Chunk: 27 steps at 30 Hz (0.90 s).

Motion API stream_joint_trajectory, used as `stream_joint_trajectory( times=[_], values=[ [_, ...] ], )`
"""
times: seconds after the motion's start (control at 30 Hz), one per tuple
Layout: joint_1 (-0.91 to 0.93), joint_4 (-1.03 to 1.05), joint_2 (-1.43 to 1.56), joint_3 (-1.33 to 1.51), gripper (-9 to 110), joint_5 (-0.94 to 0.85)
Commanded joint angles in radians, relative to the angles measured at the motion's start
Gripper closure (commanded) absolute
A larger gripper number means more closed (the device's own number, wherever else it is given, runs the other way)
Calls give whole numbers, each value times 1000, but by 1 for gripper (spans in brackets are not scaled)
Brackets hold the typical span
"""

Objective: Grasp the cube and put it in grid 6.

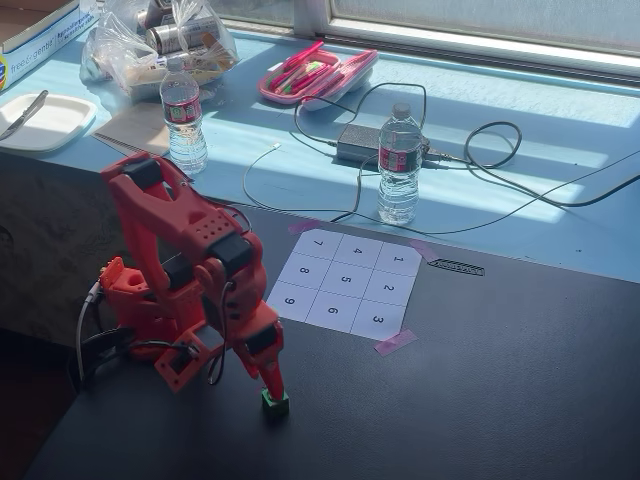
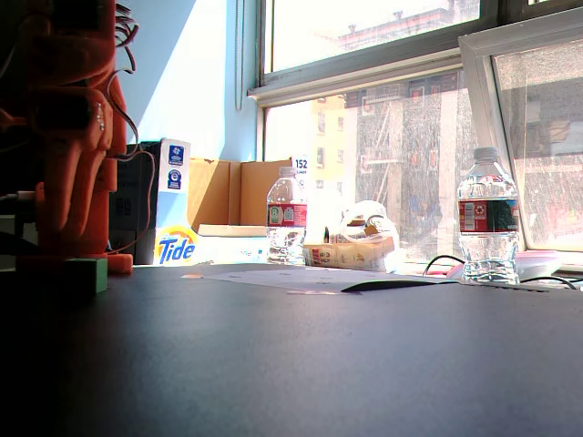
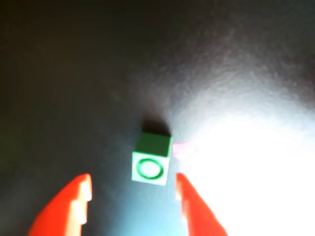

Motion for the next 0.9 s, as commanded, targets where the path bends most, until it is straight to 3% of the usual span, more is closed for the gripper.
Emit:
stream_joint_trajectory(
  times=[0.0, 0.73, 0.8, 0.87],
  values=[
    [-21, -23, -28, -37, 73, 15],
    [-75, -144, -155, 21, 72, 40],
    [-75, -155, -161, 28, 76, 20],
    [-77, -179, -158, 40, 92, -25]
  ],
)
